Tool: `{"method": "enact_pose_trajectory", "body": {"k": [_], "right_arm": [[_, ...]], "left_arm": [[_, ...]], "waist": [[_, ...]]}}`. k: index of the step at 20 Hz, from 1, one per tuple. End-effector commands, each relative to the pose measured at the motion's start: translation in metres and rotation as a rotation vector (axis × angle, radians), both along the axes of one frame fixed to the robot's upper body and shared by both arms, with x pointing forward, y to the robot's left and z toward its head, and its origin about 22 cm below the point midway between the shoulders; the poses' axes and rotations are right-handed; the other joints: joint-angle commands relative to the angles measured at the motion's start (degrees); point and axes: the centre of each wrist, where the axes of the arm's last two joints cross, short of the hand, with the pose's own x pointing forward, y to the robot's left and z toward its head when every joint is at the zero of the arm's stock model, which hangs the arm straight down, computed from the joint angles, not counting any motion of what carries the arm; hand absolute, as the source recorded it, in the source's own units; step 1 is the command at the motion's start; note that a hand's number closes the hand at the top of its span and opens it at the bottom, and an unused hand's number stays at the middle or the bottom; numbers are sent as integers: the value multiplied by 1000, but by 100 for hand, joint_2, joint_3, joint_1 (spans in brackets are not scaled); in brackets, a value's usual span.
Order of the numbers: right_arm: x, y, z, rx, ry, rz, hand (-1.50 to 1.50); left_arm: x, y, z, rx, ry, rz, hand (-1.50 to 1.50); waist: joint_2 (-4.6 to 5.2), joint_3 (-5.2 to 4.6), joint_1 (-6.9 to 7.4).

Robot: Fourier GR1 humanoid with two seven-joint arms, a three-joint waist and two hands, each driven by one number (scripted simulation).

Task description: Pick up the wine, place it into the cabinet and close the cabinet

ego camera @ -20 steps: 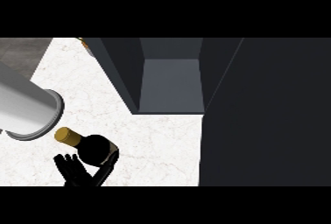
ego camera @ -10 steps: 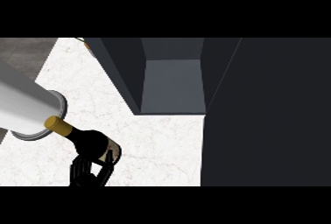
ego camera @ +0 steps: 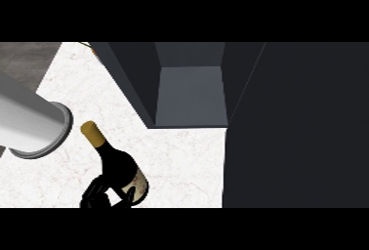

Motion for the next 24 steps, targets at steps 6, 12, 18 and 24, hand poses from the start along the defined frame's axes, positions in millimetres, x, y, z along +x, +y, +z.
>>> {"method": "enact_pose_trajectory", "body": {"k": [6,12,18,24], "right_arm": [[-9,0,5,10,5,-4,-150],[-10,-6,-14,4,3,-15,-150],[10,-11,-10,9,9,-32,-150],[-1,-7,-4,-7,19,-29,-150]], "left_arm": [[-23,75,-2,-21,-30,-512,150],[-16,60,-1,-54,-138,-551,150],[-4,36,47,-62,-191,-605,150],[0,17,85,-66,-229,-626,150]], "waist": [[39,-101,11],[36,-95,31],[33,-89,81],[32,-91,69]]}}
